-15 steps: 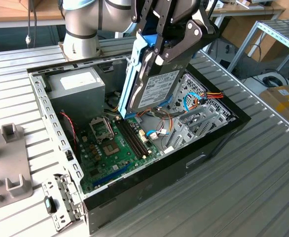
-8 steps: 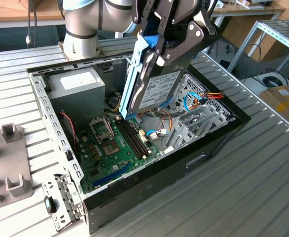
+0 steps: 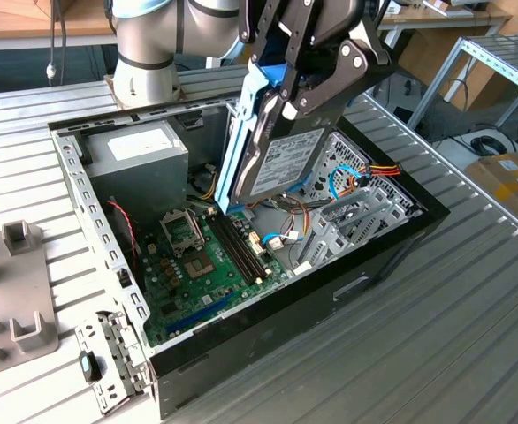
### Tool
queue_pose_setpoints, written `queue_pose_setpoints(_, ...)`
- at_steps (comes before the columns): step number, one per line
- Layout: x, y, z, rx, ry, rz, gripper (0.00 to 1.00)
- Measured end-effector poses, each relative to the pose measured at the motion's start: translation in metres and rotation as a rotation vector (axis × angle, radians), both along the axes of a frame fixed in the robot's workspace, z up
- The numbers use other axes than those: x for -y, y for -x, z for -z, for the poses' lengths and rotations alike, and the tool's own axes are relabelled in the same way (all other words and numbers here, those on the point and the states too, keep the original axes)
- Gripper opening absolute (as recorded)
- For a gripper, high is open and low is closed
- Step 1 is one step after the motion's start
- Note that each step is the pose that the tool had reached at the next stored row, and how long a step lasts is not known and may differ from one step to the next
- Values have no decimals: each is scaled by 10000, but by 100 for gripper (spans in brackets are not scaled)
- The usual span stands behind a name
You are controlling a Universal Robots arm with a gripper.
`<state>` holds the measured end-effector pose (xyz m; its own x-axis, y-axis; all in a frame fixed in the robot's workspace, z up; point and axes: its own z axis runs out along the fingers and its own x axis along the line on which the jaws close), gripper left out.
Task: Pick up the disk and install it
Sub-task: 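Pick up the disk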
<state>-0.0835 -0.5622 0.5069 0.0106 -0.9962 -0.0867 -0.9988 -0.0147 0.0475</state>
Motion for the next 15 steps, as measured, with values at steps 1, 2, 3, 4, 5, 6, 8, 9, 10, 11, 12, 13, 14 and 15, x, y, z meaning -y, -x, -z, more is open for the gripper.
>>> queue_pose_setpoints(1,1,-1,0,0,0,0,37)
queue_pose_setpoints(2,3,-2,1,0,0,0,37)
queue_pose_setpoints(3,5,-4,2,0,0,0,37)
queue_pose_setpoints(4,6,-5,2,0,0,0,37)
queue_pose_setpoints(5,8,-7,3,0,0,0,37)
queue_pose_setpoints(6,10,-8,4,0,0,0,37)
queue_pose_setpoints(8,14,-11,5,0,0,1,37)
queue_pose_setpoints(9,15,-13,5,0,0,0,37)
queue_pose_setpoints(10,17,-15,6,0,0,1,37)
queue_pose_setpoints(11,18,-16,6,0,0,0,37)
queue_pose_setpoints(12,20,-18,7,0,0,0,37)
queue_pose_setpoints(13,21,-19,8,0,0,0,37)
queue_pose_setpoints(14,23,-21,8,0,1,0,37)
queue_pose_setpoints(15,25,-22,9,0,0,0,37)
